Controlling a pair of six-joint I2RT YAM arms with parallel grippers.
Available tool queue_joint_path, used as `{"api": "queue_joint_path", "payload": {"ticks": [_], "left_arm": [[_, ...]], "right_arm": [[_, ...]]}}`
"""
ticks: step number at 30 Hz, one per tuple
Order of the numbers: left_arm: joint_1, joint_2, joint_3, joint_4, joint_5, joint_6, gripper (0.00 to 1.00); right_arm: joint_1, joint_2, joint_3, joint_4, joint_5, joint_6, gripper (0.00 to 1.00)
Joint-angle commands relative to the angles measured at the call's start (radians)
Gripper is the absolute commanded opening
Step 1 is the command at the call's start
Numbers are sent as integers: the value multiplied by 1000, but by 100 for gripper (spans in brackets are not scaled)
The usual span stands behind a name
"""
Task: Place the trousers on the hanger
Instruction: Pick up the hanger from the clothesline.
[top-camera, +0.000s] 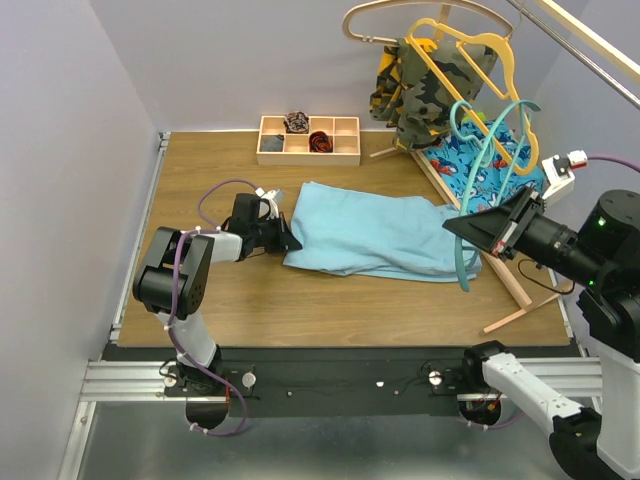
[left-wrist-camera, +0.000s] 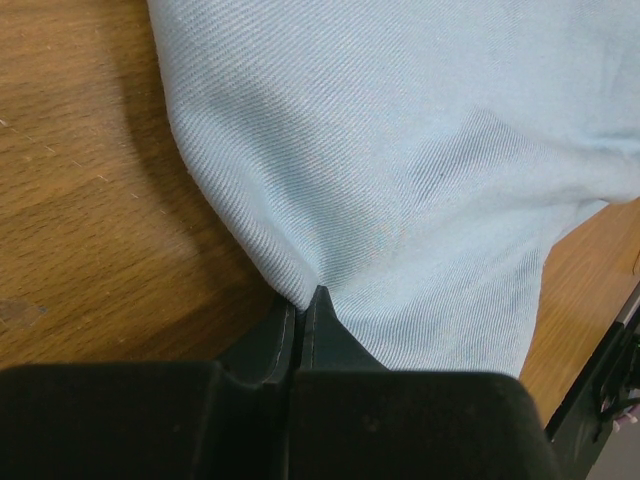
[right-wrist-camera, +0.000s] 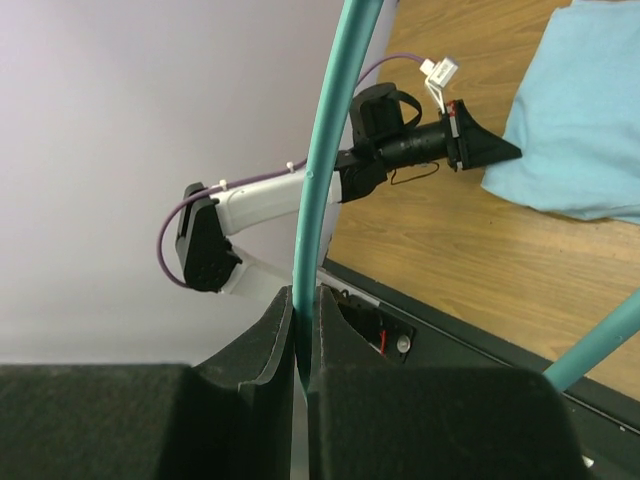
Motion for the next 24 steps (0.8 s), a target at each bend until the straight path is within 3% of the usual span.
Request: {"api": "queue_joint_path", "payload": {"ticks": [1, 8, 14, 20, 24], "left_arm": [[-35, 54, -14, -50, -9, 5, 0], [-37, 46, -14, -49, -4, 4, 0], [-37, 37, -14, -49, 6, -4, 0], [-45, 9, 16, -87, -64, 26, 0], [-46, -5, 44, -107, -104, 37, 0]], "right_arm": [[2, -41, 30, -68, -45, 61, 1], [2, -75, -8, 37, -131, 150, 1], [2, -118, -39, 138, -66, 222, 1], [2, -233, -247, 365, 26, 366, 1], [2, -242, -274, 416, 84, 411, 1]]}}
